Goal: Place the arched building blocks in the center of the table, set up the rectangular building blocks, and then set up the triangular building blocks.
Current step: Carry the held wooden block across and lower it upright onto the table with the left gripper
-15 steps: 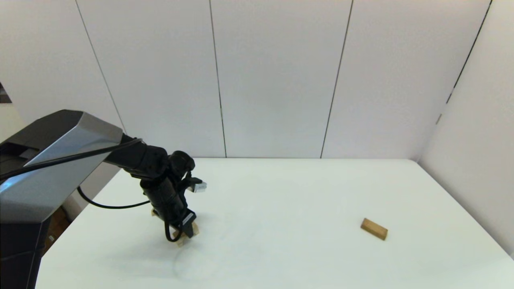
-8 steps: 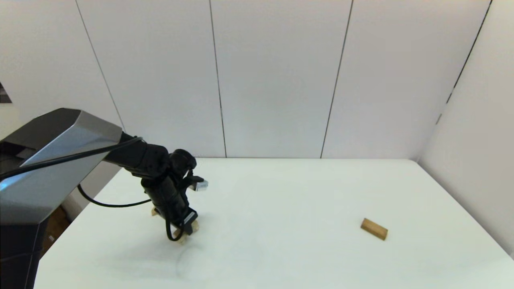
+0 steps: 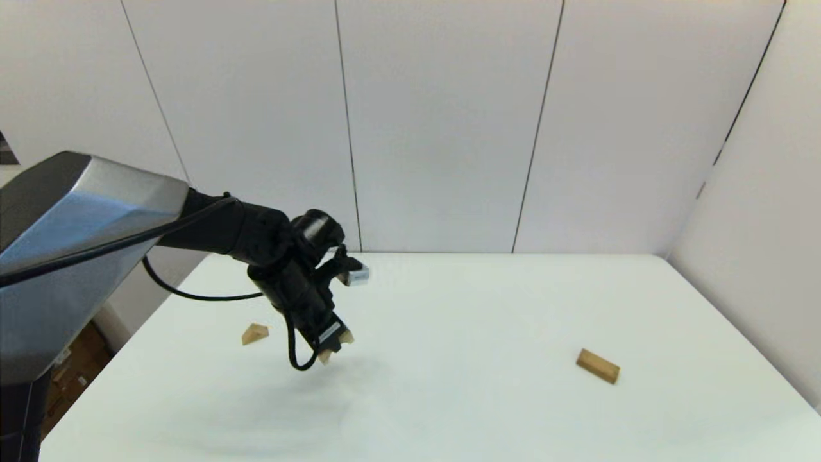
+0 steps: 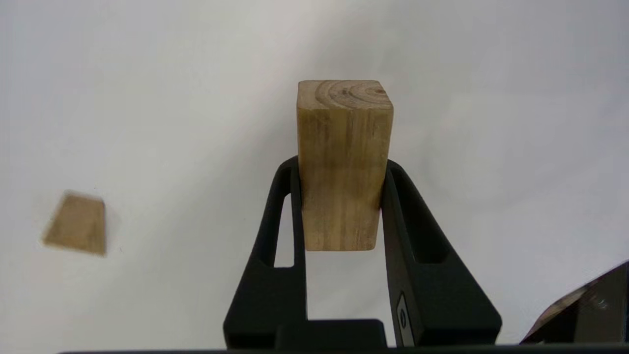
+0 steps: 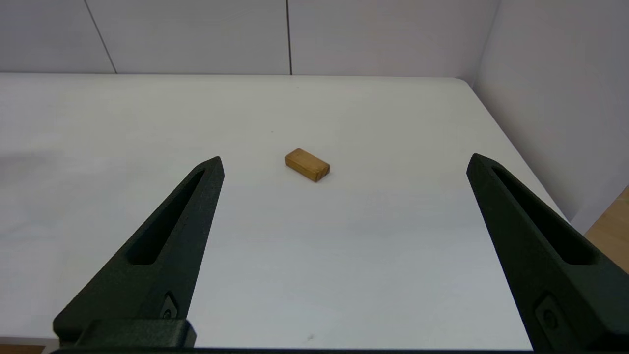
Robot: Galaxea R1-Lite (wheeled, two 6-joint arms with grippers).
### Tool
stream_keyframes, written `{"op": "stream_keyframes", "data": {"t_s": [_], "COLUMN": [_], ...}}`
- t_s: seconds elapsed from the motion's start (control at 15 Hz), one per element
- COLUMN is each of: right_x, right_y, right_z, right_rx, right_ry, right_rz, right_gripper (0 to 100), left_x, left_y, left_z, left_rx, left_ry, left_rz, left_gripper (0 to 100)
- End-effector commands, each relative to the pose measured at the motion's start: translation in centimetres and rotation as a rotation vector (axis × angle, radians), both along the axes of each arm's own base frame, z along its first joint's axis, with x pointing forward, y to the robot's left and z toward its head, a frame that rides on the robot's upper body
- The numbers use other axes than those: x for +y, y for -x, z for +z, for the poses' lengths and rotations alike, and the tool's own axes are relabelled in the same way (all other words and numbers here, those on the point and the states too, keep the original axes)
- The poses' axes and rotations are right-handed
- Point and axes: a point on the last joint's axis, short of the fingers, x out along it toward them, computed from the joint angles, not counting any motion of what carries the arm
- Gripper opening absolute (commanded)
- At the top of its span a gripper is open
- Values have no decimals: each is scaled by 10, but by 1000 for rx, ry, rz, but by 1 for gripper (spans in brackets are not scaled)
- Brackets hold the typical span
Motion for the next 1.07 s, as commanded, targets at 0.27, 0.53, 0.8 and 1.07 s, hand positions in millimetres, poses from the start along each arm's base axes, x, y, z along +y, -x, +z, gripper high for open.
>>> {"op": "stream_keyframes", "data": {"t_s": [0.27, 0.53, 0.8, 1.07], "right_x": [0, 0, 0, 0], "right_y": [0, 0, 0, 0], "right_z": [0, 0, 0, 0], "right_rx": [0, 0, 0, 3], "right_ry": [0, 0, 0, 0], "right_rz": [1, 1, 1, 1], "right_gripper": [100, 100, 100, 100], "left_x": [-67, -72, -90, -116], "left_y": [30, 25, 12, 13], "left_z": [18, 18, 5, -11], "left_rx": [-41, -25, -44, -43], "left_ry": [-72, -114, -111, -106], "left_rz": [-503, -648, -673, -708], "left_gripper": [0, 0, 0, 0]}}
